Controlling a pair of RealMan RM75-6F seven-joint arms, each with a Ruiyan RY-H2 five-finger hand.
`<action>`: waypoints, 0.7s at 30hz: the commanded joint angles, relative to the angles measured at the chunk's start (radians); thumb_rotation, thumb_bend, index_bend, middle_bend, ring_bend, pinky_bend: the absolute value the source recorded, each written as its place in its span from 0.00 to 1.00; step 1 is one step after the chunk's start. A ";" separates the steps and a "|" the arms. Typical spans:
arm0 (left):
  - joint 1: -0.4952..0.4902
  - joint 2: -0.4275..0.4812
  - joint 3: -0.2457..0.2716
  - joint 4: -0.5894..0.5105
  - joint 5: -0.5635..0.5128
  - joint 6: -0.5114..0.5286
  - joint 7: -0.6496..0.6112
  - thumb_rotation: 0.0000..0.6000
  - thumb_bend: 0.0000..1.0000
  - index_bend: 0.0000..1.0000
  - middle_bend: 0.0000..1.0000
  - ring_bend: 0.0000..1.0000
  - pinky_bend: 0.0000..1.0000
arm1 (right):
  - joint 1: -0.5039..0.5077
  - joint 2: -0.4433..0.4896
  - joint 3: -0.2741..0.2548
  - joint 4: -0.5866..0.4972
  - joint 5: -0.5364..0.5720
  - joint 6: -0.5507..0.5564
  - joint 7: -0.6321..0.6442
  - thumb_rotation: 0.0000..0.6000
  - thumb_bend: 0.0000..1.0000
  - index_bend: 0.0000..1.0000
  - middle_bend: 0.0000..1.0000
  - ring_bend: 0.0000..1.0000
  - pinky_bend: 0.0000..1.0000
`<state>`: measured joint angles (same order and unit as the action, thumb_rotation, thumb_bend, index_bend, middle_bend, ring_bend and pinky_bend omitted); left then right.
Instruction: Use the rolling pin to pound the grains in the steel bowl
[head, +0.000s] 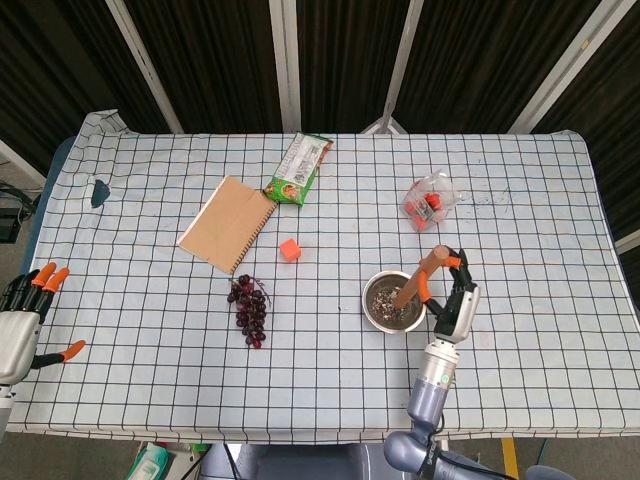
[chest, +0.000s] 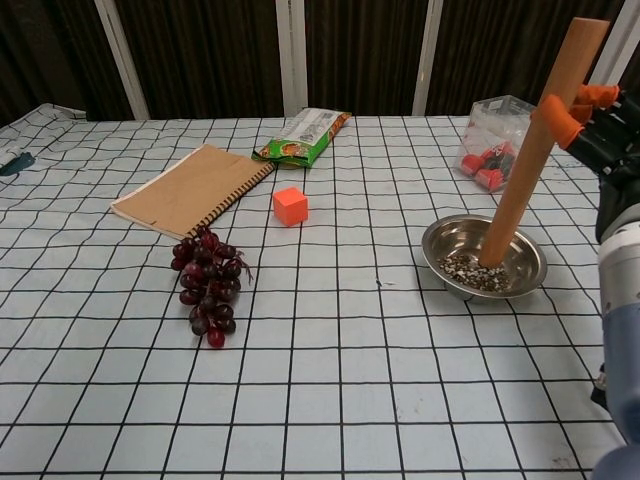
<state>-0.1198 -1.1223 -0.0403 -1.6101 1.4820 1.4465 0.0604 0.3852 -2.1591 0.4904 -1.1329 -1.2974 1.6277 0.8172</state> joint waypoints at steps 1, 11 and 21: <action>0.000 0.000 0.000 0.000 0.000 0.000 0.000 1.00 0.05 0.00 0.00 0.00 0.00 | 0.000 -0.006 -0.001 0.012 0.001 -0.004 0.006 1.00 0.55 0.76 0.61 0.24 0.00; -0.001 0.001 0.000 -0.001 0.000 -0.002 -0.003 1.00 0.05 0.00 0.00 0.00 0.00 | -0.003 -0.024 -0.008 0.058 0.000 -0.014 0.022 1.00 0.55 0.77 0.61 0.24 0.00; -0.001 0.001 0.000 -0.001 0.000 -0.001 -0.005 1.00 0.05 0.00 0.00 0.00 0.00 | -0.011 -0.036 -0.017 0.085 -0.005 -0.014 0.029 1.00 0.55 0.77 0.61 0.24 0.00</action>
<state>-0.1208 -1.1211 -0.0402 -1.6108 1.4818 1.4453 0.0558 0.3748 -2.1944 0.4737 -1.0483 -1.3016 1.6136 0.8461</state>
